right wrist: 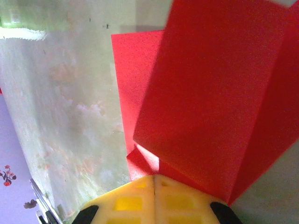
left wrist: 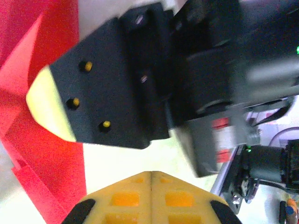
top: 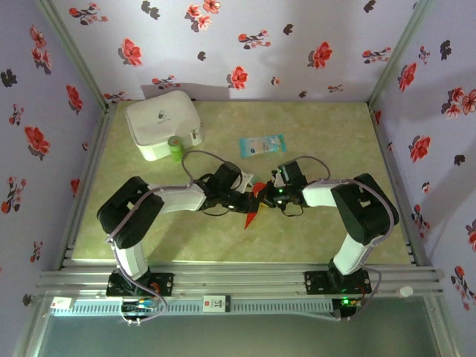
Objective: Fold a paper plane with a square sheet of paper (pick it up from the middle)
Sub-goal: Fold the wing for the fifth time at the center of the table.
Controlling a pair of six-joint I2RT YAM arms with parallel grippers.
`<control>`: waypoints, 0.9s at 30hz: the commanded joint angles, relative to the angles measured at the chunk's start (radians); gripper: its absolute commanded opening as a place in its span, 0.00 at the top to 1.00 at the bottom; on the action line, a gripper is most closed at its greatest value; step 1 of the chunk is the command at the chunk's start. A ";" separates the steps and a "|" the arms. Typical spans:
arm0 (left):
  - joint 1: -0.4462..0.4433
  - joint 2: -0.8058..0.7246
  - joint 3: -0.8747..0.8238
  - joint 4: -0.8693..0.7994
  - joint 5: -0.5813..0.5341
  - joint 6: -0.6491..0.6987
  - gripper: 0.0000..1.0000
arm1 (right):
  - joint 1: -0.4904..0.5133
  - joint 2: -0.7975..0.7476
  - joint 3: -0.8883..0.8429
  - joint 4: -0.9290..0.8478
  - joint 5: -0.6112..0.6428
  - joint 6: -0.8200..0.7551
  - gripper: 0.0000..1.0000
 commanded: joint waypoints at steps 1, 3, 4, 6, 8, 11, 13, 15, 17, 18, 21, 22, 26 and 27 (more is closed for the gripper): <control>-0.005 0.018 0.030 -0.035 -0.038 0.000 0.98 | -0.012 0.031 -0.032 -0.081 0.117 0.007 0.98; -0.005 0.028 0.033 -0.045 -0.056 0.006 0.98 | -0.012 0.031 -0.031 -0.082 0.117 0.007 0.98; -0.005 0.032 0.034 -0.052 -0.068 0.009 0.98 | -0.012 0.030 -0.031 -0.082 0.115 0.007 0.98; -0.005 0.041 0.034 -0.055 -0.080 0.015 0.98 | -0.012 0.029 -0.033 -0.083 0.117 0.007 0.98; -0.005 0.051 0.034 -0.060 -0.086 0.020 0.98 | -0.012 0.027 -0.033 -0.084 0.117 0.008 0.98; -0.008 0.065 0.034 -0.071 -0.093 0.029 0.98 | -0.012 0.023 -0.035 -0.084 0.117 0.008 0.97; -0.012 0.070 0.031 -0.082 -0.107 0.033 0.98 | -0.012 0.024 -0.034 -0.084 0.117 0.009 0.97; -0.015 0.075 0.026 -0.093 -0.126 0.036 0.99 | -0.011 0.022 -0.035 -0.084 0.117 0.010 0.97; -0.019 0.078 0.018 -0.098 -0.136 0.038 0.99 | -0.012 0.021 -0.035 -0.084 0.118 0.011 0.97; -0.024 0.079 0.013 -0.099 -0.140 0.039 0.99 | -0.012 0.021 -0.033 -0.084 0.117 0.011 0.97; -0.028 0.082 -0.002 -0.103 -0.150 0.039 0.99 | -0.012 0.016 -0.030 -0.085 0.118 0.011 0.97; -0.030 0.080 -0.008 -0.102 -0.154 0.037 0.99 | -0.012 0.013 -0.027 -0.089 0.118 0.010 0.96; -0.035 0.080 -0.040 -0.094 -0.166 0.028 0.99 | -0.014 -0.005 -0.014 -0.109 0.124 0.002 0.95; -0.035 0.080 -0.048 -0.090 -0.168 0.027 1.00 | -0.015 -0.012 -0.010 -0.114 0.125 -0.001 0.95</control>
